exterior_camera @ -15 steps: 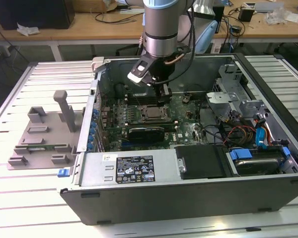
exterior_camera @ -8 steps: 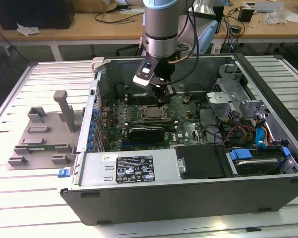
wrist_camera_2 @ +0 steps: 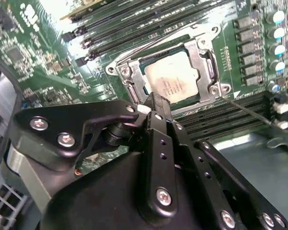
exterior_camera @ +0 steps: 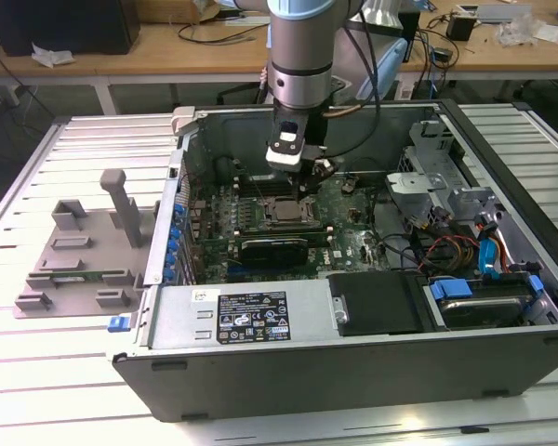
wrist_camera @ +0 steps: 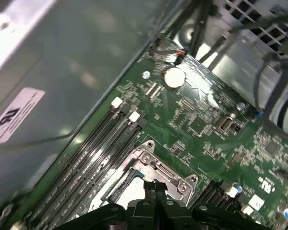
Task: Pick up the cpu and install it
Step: 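Close the cpu cover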
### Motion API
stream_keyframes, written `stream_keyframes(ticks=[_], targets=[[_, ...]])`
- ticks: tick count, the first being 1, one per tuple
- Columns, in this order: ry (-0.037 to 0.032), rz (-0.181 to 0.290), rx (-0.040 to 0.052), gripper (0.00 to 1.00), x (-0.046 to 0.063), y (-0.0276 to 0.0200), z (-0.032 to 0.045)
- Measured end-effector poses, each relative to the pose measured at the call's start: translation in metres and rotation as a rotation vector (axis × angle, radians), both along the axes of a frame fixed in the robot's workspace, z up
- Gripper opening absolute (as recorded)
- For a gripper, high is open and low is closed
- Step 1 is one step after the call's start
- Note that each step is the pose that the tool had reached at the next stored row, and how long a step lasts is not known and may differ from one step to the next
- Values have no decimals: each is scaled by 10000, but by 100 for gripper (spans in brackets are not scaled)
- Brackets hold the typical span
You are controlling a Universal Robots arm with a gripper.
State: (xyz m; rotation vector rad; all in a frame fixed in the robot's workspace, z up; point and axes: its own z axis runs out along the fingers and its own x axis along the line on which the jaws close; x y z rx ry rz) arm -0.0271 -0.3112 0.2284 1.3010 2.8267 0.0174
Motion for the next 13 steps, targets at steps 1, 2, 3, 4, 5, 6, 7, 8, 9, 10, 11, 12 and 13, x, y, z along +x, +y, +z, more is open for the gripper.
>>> stream_keyframes(ticks=[1,2,3,4,5,6,7,8,9,10,11,12,13], targets=[[0,234,0,11,0,0,-1],[0,418,0,11,0,0,-1],[0,822,0,11,0,0,-3],[0,1084,0,11,0,0,-4],[0,1275,-1,11,0,0,-4],[0,1525,0,11,0,0,-5],[0,1716,0,11,0,0,-6],[0,1983,0,11,0,0,-7],[1,2174,-1,11,0,0,-8],[0,2551,0,11,0,0,-9],[0,2888,0,11,0,0,-11],[0,3079,0,11,0,0,-11],[0,3291,0,11,0,0,-12]])
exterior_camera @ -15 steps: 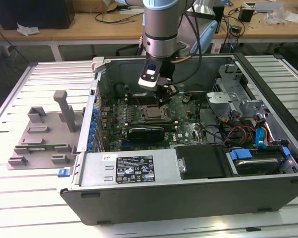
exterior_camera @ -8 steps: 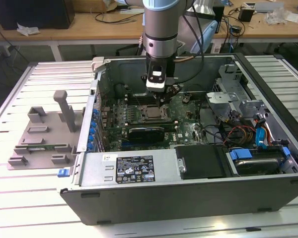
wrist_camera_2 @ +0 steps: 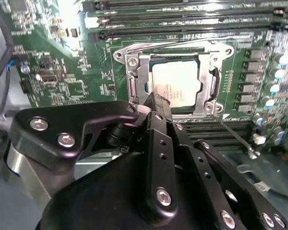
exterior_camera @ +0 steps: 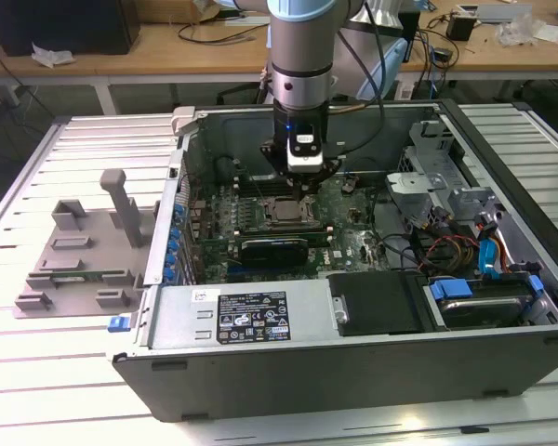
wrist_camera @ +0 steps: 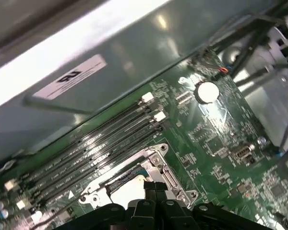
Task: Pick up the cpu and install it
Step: 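Close the cpu cover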
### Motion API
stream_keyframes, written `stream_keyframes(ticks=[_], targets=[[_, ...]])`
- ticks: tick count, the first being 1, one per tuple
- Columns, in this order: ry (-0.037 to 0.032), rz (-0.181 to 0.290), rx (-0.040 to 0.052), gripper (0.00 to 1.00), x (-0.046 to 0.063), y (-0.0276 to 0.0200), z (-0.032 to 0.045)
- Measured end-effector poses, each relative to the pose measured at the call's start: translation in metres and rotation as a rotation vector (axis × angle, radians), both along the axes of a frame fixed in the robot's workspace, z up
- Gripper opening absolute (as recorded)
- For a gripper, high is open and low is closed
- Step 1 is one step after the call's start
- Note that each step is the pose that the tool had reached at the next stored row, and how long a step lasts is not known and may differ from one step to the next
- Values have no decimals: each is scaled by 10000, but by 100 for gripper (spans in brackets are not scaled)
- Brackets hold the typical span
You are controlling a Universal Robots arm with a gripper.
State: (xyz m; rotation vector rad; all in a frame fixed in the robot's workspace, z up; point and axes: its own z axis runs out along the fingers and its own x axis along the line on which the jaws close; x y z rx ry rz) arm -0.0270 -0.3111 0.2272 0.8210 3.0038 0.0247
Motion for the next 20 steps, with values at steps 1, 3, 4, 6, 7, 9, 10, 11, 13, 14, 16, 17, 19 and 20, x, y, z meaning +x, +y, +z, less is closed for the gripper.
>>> stream_keyframes(ticks=[1,3,4,6,7,9,10,11,13,14,16,17,19,20], targets=[[0,288,0,11,0,0,-1],[0,959,0,11,0,0,-4],[0,1340,0,11,0,0,-7],[0,1868,-1,11,0,-1,-10],[1,2056,-1,11,0,-1,-11],[0,2474,0,11,0,0,-14],[0,2844,-1,11,0,0,-17],[0,3122,0,11,0,0,-19],[0,3581,0,11,0,0,-22],[0,3787,-1,11,0,0,-23],[0,4274,0,11,0,0,-27],[0,4453,-1,11,0,0,-28],[2,5200,-2,11,0,0,-35],[7,5374,-10,11,0,0,-36]])
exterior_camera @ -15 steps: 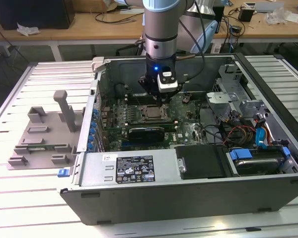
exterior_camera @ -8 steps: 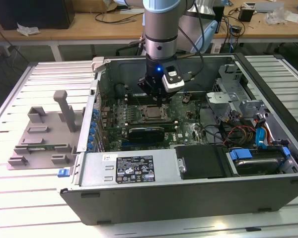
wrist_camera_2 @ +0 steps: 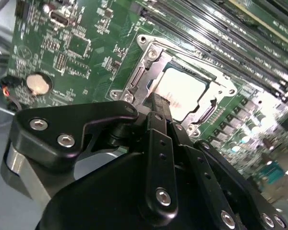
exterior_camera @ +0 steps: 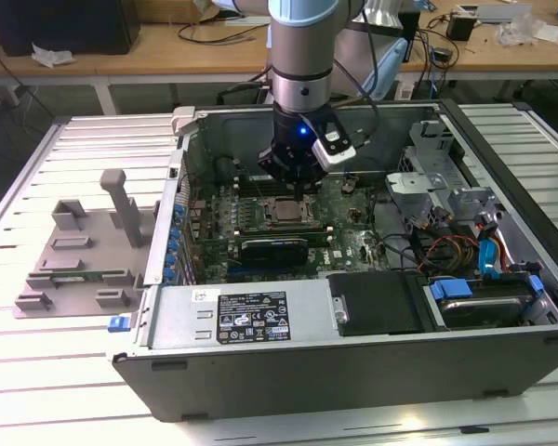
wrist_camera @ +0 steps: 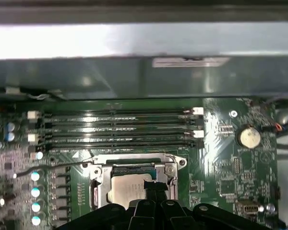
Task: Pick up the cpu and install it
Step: 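Close the cpu cover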
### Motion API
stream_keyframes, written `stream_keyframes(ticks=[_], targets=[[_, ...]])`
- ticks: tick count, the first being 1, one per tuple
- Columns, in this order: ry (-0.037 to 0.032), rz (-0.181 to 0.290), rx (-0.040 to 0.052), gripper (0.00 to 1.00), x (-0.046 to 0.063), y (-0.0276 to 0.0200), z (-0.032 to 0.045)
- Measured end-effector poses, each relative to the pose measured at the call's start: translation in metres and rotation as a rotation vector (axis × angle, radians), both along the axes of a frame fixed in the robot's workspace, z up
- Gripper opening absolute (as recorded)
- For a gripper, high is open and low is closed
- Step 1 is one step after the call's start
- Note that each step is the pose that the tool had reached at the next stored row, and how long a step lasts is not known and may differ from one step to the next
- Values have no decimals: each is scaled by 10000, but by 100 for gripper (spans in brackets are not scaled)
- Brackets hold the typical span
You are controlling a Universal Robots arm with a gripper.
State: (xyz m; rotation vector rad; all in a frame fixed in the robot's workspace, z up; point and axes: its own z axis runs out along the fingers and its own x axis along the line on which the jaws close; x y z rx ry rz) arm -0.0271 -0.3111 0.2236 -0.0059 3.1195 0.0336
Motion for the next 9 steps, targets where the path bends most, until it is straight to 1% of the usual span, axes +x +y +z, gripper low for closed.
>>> stream_keyframes(ticks=[1,4,5,7,9], targets=[[4,154,-13,11,-1,0,-1],[6,247,-17,11,-14,-15,-15],[7,250,-16,11,-23,-44,-24],[6,251,-16,11,-32,-76,-32],[6,251,-16,11,-54,-126,-47]])
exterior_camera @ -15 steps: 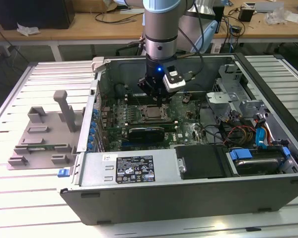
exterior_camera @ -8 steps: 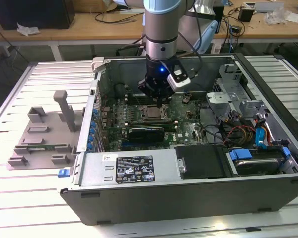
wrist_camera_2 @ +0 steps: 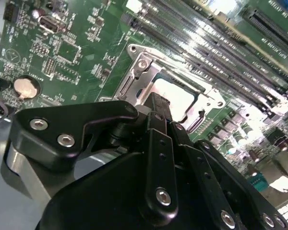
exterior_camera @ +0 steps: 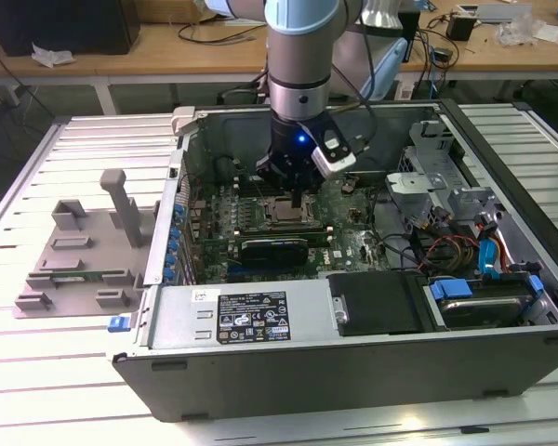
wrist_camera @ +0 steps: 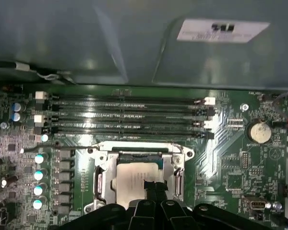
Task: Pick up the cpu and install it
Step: 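Close the cpu cover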
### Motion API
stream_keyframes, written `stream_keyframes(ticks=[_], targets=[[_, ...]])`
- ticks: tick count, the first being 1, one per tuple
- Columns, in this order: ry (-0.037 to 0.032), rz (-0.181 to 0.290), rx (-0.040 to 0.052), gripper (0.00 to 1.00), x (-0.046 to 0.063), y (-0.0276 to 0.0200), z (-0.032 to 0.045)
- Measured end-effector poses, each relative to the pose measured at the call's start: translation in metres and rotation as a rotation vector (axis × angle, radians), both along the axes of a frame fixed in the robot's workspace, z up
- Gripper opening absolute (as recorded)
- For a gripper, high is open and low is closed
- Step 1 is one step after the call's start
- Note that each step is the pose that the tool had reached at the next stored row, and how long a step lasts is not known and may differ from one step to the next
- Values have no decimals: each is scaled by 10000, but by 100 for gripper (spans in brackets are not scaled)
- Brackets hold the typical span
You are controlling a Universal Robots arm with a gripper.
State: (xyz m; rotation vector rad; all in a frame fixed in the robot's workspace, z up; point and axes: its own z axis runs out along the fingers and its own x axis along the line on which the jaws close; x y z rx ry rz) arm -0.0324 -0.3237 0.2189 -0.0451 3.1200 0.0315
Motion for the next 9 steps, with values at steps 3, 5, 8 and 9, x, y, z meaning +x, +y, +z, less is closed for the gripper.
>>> stream_keyframes(ticks=[3,5,8,9], targets=[[0,17,0,11,-49,-5,-22],[0,71,-1,11,-89,-4,-45],[1,119,-1,11,-110,-5,-58],[0,134,1,11,-116,-4,-61]])
